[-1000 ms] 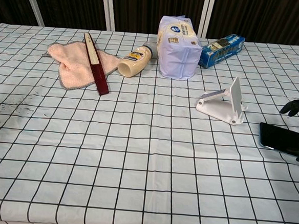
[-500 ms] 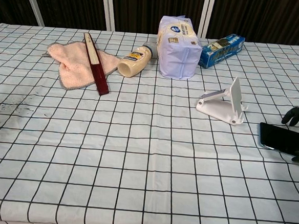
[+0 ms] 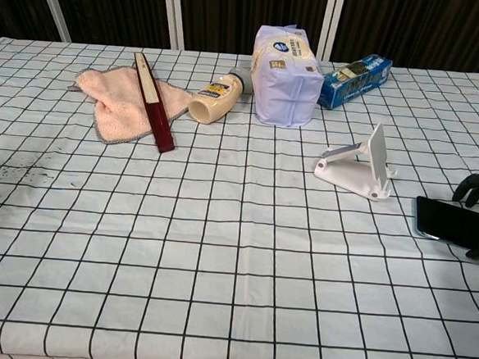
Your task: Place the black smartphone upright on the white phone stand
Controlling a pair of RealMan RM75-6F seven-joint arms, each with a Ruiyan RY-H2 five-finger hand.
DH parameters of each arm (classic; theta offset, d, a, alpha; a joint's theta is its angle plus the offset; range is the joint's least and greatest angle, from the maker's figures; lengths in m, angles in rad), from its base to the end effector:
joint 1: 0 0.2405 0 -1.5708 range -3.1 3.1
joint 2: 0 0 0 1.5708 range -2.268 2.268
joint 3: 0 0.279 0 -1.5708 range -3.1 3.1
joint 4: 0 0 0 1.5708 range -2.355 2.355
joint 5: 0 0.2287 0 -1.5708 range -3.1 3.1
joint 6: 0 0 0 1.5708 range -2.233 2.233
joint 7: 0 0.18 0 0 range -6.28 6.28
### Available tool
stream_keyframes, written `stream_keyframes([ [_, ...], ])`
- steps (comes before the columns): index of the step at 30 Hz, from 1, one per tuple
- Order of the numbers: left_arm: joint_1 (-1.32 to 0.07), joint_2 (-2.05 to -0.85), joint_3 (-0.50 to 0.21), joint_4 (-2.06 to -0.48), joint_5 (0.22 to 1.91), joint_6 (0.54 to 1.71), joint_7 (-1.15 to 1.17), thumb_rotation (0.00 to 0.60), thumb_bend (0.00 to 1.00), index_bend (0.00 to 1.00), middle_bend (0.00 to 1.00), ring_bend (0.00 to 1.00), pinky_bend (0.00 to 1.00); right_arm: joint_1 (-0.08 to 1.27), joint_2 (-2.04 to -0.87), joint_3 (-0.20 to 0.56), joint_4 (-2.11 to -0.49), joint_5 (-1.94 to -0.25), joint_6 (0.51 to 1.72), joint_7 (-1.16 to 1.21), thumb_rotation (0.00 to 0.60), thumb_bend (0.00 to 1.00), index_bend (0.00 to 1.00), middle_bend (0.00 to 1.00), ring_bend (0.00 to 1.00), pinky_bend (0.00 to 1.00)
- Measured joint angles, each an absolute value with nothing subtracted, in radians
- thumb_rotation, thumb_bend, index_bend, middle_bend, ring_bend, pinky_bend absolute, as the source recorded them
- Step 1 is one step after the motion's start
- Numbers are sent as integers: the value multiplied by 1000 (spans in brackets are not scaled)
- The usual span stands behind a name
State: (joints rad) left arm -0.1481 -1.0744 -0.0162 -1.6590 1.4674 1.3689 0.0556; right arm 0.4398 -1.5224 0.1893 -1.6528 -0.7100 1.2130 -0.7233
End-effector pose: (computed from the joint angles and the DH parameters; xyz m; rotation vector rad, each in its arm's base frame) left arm -0.3353 0.2317 0.1401 -1.4955 -0.9441 -0.8033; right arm -0.2877 -0.3173 -0.0158 1.4303 -1.1739 0.4635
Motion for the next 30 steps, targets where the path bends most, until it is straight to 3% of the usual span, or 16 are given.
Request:
stream_keyframes([
  [30,-150,-1074,-16,-1661,1461,1365,54,600,0,0,0,0,0,479,-1544,193,-1621,-629,1195,-684,600,275,336,311,64,143],
])
